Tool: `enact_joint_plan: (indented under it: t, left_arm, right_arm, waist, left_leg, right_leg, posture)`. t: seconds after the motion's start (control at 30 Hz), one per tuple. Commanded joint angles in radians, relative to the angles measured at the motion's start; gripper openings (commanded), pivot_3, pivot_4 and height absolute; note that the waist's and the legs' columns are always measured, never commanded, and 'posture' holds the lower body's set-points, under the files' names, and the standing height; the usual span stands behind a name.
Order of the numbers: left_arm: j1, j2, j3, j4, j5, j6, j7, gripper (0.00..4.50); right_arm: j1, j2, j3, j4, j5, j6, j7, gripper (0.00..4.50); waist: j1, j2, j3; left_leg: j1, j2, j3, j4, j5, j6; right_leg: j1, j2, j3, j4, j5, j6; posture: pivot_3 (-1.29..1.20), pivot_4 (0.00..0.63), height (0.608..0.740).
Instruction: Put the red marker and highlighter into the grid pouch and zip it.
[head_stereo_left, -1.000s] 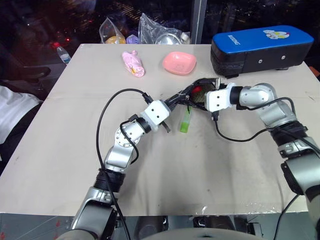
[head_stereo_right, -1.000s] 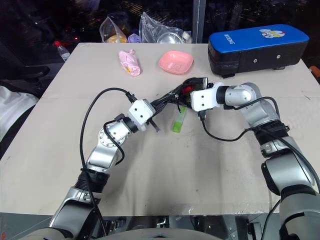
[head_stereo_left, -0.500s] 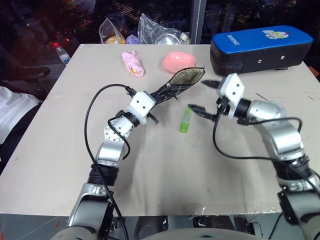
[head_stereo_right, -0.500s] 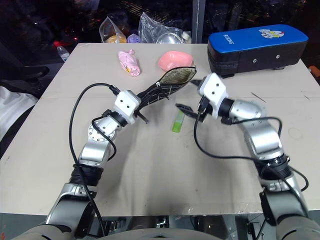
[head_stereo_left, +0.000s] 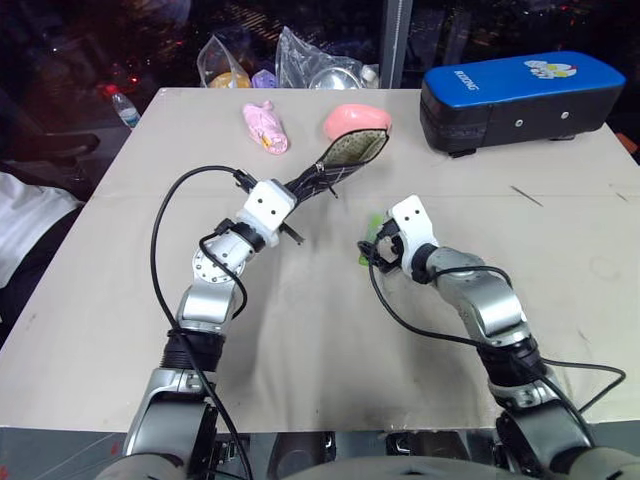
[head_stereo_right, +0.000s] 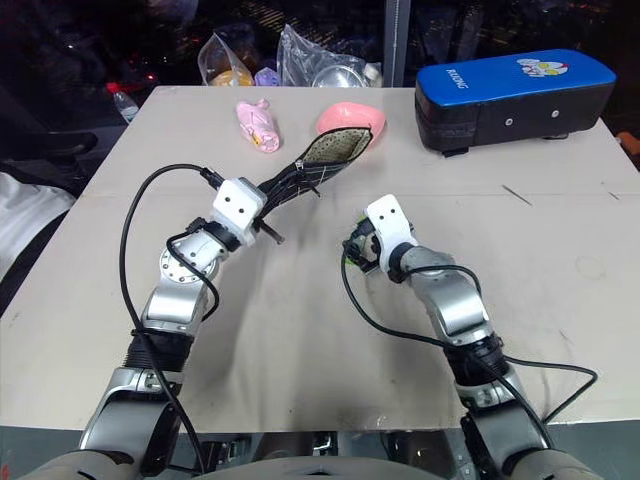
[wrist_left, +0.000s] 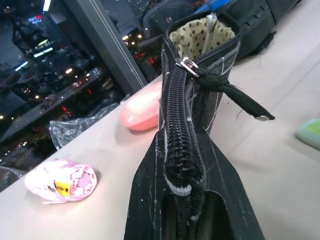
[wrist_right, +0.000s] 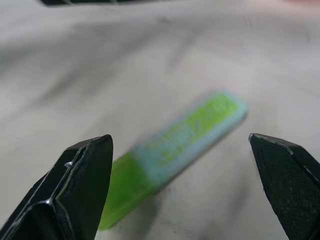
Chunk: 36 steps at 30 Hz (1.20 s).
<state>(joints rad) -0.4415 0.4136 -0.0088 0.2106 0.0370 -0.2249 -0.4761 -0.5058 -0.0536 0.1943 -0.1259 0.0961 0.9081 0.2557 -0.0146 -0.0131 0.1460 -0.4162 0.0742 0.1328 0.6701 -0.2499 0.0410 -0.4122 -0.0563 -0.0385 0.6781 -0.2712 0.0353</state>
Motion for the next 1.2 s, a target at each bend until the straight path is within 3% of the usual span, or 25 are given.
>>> enact_joint_plan:
  t: [0.03,0.27,0.37,0.57,0.6,0.8,0.93,1.07,1.2]
  left_arm:
    - [0.001,0.005,0.007,-0.021,0.0,-0.02,0.014,0.0]
    - [0.009,0.003,-0.003,-0.017,0.013,-0.03,0.013,0.0]
    - [0.01,0.003,0.0,-0.016,0.015,-0.029,0.014,0.0]
    - [0.017,0.003,0.002,-0.018,0.016,-0.029,0.016,0.0]
    - [0.018,0.002,0.002,-0.017,0.016,-0.03,0.017,0.0]
    - [0.019,-0.002,-0.003,-0.013,0.016,-0.033,0.015,0.0]
    - [0.012,-0.003,-0.001,-0.004,0.014,-0.035,0.012,0.0]
    - [0.004,-0.011,-0.008,-0.001,0.007,-0.037,0.004,0.0]
    - [-0.002,-0.027,-0.03,-0.005,0.003,-0.035,-0.017,0.0]
  right_arm:
    - [-0.027,0.05,-0.037,0.008,0.027,0.073,-0.037,4.41]
    - [-0.064,0.055,0.012,0.044,0.033,0.13,-0.012,4.41]
    - [-0.064,0.044,0.029,0.049,0.03,0.125,-0.003,3.78]
    - [-0.06,0.027,0.039,0.045,0.025,0.11,0.002,0.91]
    - [-0.06,0.021,0.042,0.045,0.022,0.104,0.004,0.74]
    - [-0.062,-0.006,0.007,0.029,0.014,0.083,-0.017,0.75]
    - [-0.086,-0.094,-0.061,-0.022,0.018,0.077,-0.001,0.75]
    - [-0.106,-0.258,-0.056,-0.079,0.006,0.061,0.068,0.75]
    - [-0.123,-0.475,-0.009,-0.131,-0.026,-0.131,0.235,0.75]
  waist:
    - [0.0,0.0,0.0]
    - [0.001,0.0,0.0]
    - [-0.001,0.0,0.0]
    - [0.002,-0.001,-0.001]
    - [0.002,-0.001,-0.001]
    - [0.002,-0.001,-0.001]
    - [0.005,-0.001,0.0]
    - [0.001,-0.001,0.0]
    - [-0.001,-0.001,0.001]
  left_leg:
    - [0.0,0.0,0.0,0.0,0.0,0.0]
    - [0.0,0.0,0.0,0.0,0.0,0.0]
    - [0.0,0.0,-0.001,0.0,0.0,0.0]
    - [-0.001,0.0,-0.001,0.0,0.0,0.0]
    - [-0.001,0.0,-0.001,0.0,0.0,0.0]
    - [-0.001,0.0,-0.001,0.0,0.0,0.0]
    - [-0.001,-0.001,-0.001,0.0,0.0,0.0]
    - [-0.002,-0.001,-0.001,0.0,0.0,0.0]
    - [-0.002,-0.001,-0.001,-0.002,0.0,0.0]
  right_leg:
    - [0.0,0.0,0.0,0.0,0.0,0.0]
    - [0.0,0.0,0.0,0.0,0.0,0.0]
    - [0.0,0.0,-0.001,0.0,0.0,0.0]
    - [0.0,-0.001,-0.001,0.0,0.0,0.0]
    - [0.0,-0.001,-0.001,0.0,0.0,0.0]
    - [0.0,-0.001,-0.001,0.0,0.0,0.0]
    - [0.0,-0.002,-0.002,-0.001,0.0,0.0]
    - [0.0,-0.003,-0.002,-0.001,0.0,0.0]
    - [-0.001,-0.002,-0.002,-0.002,0.0,0.0]
  posture:
    - [0.0,0.15,0.74]
    - [0.0,0.15,0.74]
    - [0.0,0.15,0.74]
    - [0.0,0.15,0.74]
    - [0.0,0.15,0.74]
    - [0.0,0.15,0.74]
    - [0.0,0.15,0.74]
    - [0.0,0.15,0.74]
    - [0.0,0.15,0.74]
